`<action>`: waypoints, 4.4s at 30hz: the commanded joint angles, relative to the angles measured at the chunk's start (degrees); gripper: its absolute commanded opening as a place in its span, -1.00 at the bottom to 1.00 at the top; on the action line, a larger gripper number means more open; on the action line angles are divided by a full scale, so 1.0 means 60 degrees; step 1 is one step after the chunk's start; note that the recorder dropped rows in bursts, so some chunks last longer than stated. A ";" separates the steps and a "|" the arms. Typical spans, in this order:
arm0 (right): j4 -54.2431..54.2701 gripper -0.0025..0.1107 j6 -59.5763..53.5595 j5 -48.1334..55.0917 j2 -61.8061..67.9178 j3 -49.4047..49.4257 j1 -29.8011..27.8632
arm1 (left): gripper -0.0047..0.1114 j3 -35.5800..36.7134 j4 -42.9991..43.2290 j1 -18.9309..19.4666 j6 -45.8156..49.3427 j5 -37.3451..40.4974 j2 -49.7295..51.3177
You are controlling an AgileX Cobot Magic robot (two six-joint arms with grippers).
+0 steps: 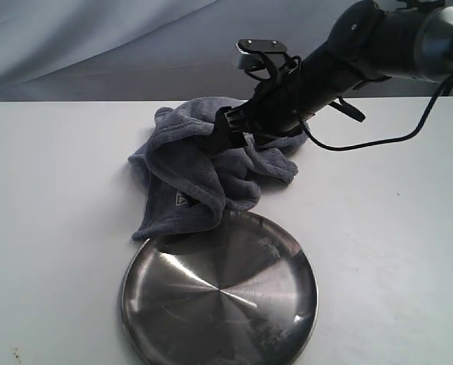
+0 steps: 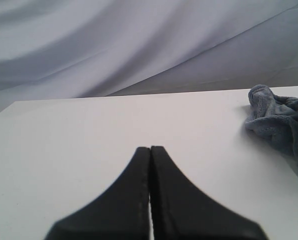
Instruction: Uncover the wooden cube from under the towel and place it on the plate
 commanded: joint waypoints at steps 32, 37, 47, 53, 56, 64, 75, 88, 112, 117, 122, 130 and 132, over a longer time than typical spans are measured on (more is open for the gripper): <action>-0.5153 0.54 0.2605 -0.1607 0.1438 -0.0077 -0.0479 | -0.92 0.0045 -0.0001 0.0028 0.0062 -0.0098 -0.0021; -0.5153 0.53 0.2605 -0.2103 0.1658 -0.0077 -0.0479 | -0.92 0.0045 -0.0001 0.0028 0.0062 -0.0098 -0.0021; -0.5136 0.01 0.2605 -0.2439 0.1907 -0.0077 -0.0479 | -0.92 0.0045 -0.0001 0.0028 0.0084 -0.0098 -0.0021; -0.4909 -0.31 0.2605 -0.2444 0.1907 -0.0077 -0.0479 | -0.92 0.0045 -0.0001 0.0028 0.0084 -0.0098 -0.0021; -0.4909 -0.58 0.2605 -0.2446 0.1907 -0.0077 -0.0479 | -0.92 0.0045 -0.0001 0.0028 0.0084 -0.0098 -0.0021; -0.4909 -0.96 0.2605 -0.2592 0.1343 -0.0077 -0.0479 | -0.92 0.0045 -0.0001 0.0028 0.0084 -0.0098 -0.0021; -0.4592 -0.96 0.2585 -0.3095 0.0122 -0.0077 -0.0442 | -0.92 0.0045 -0.0001 0.0028 0.0117 -0.0098 -0.0021; -0.4027 -0.96 0.1659 -0.4713 -0.0436 -0.0077 0.0688 | -0.92 0.0045 -0.0001 0.0028 0.0076 -0.0098 -0.0021; -0.3918 -0.96 0.1290 -0.5918 -0.0436 -0.0077 0.2888 | -0.92 0.0045 -0.0001 0.0028 0.0079 -0.0098 -0.0021; -0.3918 -0.96 0.1290 -0.5982 -0.0436 -0.0077 0.3278 | -0.92 0.0045 -0.0001 0.0028 0.0079 -0.0098 -0.0021; -0.3918 -0.96 0.1290 -0.6043 -0.0436 -0.0077 0.3463 | -0.92 0.0045 -0.0001 0.0028 0.0097 -0.0098 -0.0021; -0.3598 -0.96 0.1310 -0.6022 -0.0436 -0.0077 0.3553 | -0.92 0.0045 -0.0001 0.0028 0.0097 -0.0098 -0.0021; -0.3598 -0.96 0.1276 -0.6047 -0.0436 -0.0077 0.3666 | -0.92 0.0045 -0.0001 0.0028 0.0097 -0.0098 -0.0021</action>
